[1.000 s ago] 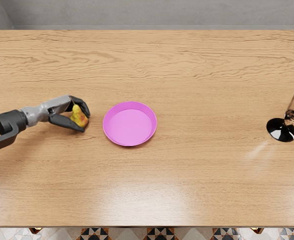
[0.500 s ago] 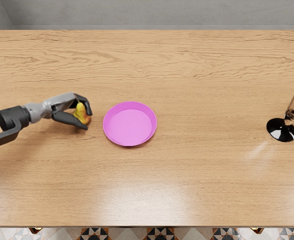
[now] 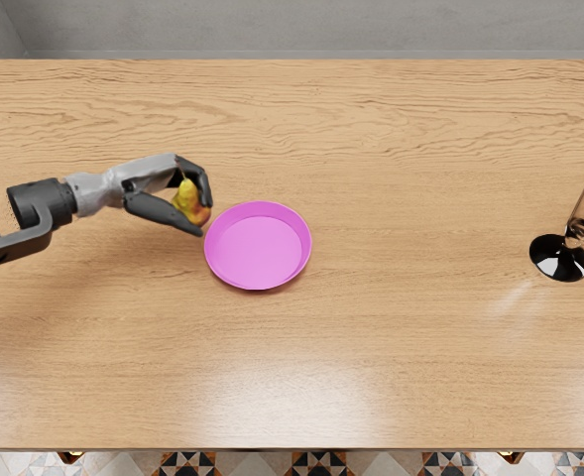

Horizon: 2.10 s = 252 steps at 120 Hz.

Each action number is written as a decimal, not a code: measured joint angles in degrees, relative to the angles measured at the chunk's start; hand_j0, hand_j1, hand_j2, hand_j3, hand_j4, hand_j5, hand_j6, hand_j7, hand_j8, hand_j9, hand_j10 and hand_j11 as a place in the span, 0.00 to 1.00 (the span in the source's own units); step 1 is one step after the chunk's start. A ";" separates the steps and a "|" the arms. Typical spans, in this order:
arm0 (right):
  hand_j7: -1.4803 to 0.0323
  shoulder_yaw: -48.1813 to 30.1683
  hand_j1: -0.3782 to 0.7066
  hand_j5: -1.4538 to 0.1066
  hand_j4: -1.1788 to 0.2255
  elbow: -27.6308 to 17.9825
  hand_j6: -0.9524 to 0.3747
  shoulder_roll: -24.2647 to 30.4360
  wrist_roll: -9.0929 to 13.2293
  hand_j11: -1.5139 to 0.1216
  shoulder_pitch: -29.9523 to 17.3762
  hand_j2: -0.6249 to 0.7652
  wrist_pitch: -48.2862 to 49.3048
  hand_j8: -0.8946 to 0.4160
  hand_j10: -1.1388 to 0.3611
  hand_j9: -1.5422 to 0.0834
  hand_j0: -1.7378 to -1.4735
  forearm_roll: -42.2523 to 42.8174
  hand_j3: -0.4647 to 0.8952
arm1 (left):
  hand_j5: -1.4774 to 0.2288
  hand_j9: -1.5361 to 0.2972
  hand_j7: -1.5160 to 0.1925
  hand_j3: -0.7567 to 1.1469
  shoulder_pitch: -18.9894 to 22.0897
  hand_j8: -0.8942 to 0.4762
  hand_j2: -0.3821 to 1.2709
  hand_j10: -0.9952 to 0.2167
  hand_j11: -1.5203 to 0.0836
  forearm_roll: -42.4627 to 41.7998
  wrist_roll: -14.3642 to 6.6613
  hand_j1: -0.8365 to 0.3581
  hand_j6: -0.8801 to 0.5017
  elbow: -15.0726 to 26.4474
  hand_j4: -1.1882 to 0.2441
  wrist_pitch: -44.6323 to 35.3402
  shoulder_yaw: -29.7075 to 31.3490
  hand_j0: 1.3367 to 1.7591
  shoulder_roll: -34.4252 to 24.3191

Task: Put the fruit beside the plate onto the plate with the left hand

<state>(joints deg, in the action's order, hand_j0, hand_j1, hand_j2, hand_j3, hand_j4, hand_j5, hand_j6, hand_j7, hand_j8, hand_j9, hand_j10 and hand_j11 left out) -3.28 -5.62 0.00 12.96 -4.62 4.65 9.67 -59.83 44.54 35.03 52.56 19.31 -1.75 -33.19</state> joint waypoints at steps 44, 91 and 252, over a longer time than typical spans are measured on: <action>0.98 0.00 0.03 0.93 0.84 -0.01 0.72 0.00 0.02 0.93 -0.20 0.45 0.00 0.68 0.76 0.95 0.30 0.00 0.34 | 0.24 0.23 0.25 0.40 -1.70 0.45 0.47 0.59 0.22 0.05 -0.03 0.37 0.28 1.65 0.29 1.60 -0.11 0.74 3.88; 0.98 0.00 0.03 0.93 0.84 -0.02 0.72 0.00 0.03 0.93 -0.21 0.45 0.00 0.68 0.76 0.95 0.30 0.00 0.34 | 0.24 0.22 0.24 0.40 -1.34 0.45 0.48 0.58 0.23 0.46 -0.08 0.36 0.28 -6.14 0.27 1.58 0.52 0.73 11.75; 0.98 0.02 0.03 0.93 0.84 -0.09 0.72 0.00 0.02 0.93 -0.22 0.45 0.02 0.68 0.76 0.95 0.30 0.00 0.34 | 0.71 0.69 0.73 0.40 -1.95 0.53 0.27 0.68 0.78 -4.49 -0.03 0.80 0.50 -14.71 0.68 2.45 3.52 0.76 17.55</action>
<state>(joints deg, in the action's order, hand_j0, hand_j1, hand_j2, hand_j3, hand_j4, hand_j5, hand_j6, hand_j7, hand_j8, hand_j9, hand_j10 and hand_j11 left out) -3.26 -5.70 0.00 12.98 -4.84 4.67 9.67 -61.78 40.05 34.99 37.85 21.76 1.77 -15.64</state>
